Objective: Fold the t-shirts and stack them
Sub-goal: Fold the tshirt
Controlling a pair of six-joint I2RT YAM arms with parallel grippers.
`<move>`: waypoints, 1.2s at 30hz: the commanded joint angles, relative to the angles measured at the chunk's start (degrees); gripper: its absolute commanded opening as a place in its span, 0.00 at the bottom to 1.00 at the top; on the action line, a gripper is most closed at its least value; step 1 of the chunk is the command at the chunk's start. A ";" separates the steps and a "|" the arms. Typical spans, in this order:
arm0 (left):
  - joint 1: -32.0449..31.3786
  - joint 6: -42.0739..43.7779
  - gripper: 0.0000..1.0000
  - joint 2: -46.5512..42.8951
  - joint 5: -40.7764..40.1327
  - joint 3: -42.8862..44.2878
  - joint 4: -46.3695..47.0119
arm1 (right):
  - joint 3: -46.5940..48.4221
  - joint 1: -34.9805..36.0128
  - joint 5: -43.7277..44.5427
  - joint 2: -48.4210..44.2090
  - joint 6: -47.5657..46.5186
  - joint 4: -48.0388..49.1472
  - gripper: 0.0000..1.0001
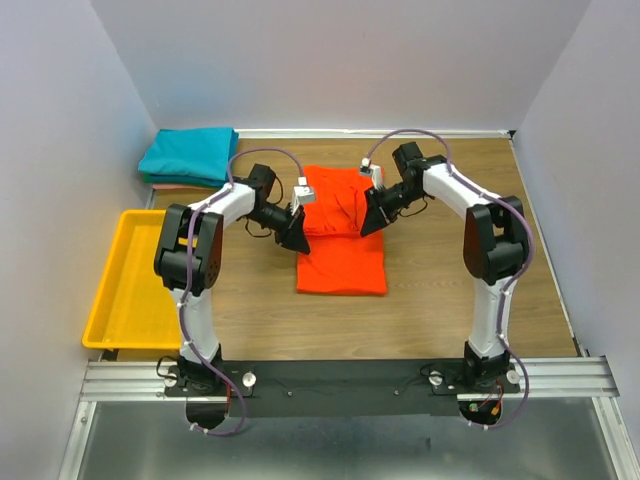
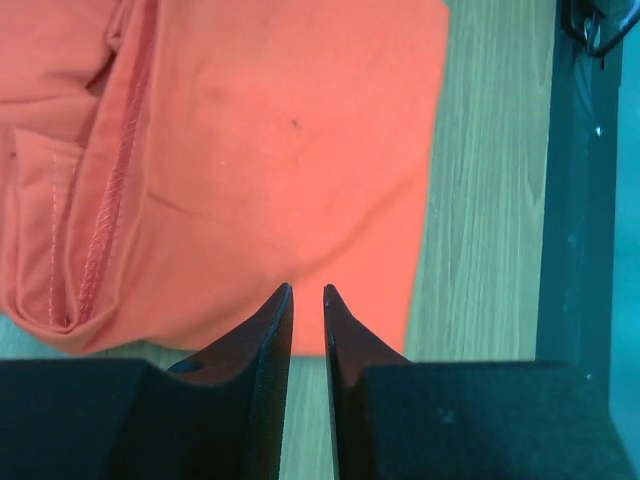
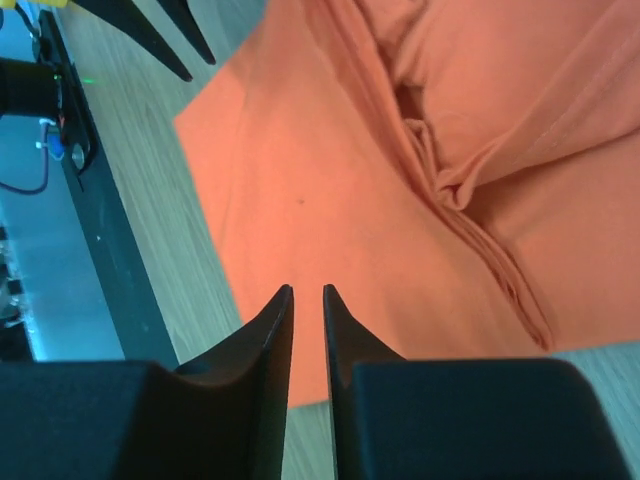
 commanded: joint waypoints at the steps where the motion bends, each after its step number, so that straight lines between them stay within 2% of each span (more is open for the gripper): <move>1: 1.35 -9.55 0.25 2.97 2.79 0.64 10.29 | -1.60 0.19 -1.35 4.34 5.00 4.01 0.24; 3: 2.06 -13.78 0.25 5.08 2.53 2.65 14.16 | -1.25 0.19 0.32 6.36 5.71 6.48 0.23; 10: 4.43 -17.74 0.25 12.38 1.48 9.43 16.37 | 3.14 -0.16 7.79 11.38 5.89 8.94 0.23; 16: 5.49 -21.17 0.27 12.48 -0.99 8.38 19.36 | 3.84 -0.16 10.00 10.51 5.01 9.56 0.27; 18: 6.01 -20.30 0.30 9.51 0.67 8.12 18.06 | 4.20 -0.16 10.00 8.23 5.10 9.47 0.34; 20: 6.02 -16.52 0.37 4.41 4.61 7.50 15.60 | 3.68 -0.16 7.64 3.05 5.44 9.38 0.43; 22: 5.41 -16.16 0.41 0.80 6.91 4.44 13.74 | 2.10 -0.16 2.04 -0.64 7.37 9.30 0.50; 24: 4.09 -16.16 0.45 -3.51 9.38 1.89 12.34 | -2.02 0.45 -1.76 -4.69 9.48 9.47 0.62; 25: 2.34 -16.25 0.50 -5.70 9.99 -0.91 12.24 | -5.52 0.89 -4.39 -5.75 11.49 9.47 0.80; 27: 0.14 -17.04 0.53 -7.29 12.01 -4.00 13.20 | -9.05 2.82 -6.08 -8.46 13.17 9.73 0.98; 29: -2.49 -18.62 0.57 -8.61 13.51 -8.92 14.87 | -13.53 4.14 -8.63 -9.53 15.37 10.35 1.00; 33: -6.28 -20.28 0.73 -8.62 16.06 -15.07 17.86 | -19.43 6.08 -12.66 -10.33 21.25 13.86 1.00; 34: -7.07 -21.34 0.73 -8.27 16.59 -15.09 18.91 | -20.40 6.17 -12.68 -10.07 21.27 14.48 1.00; 35: -7.86 -22.65 0.82 -6.96 17.29 -16.30 19.88 | -21.45 6.34 -13.90 -9.80 22.49 15.35 1.00; 36: -9.43 -23.28 0.82 -5.91 17.99 -16.75 20.50 | -22.94 6.87 -14.34 -9.28 22.93 15.80 1.00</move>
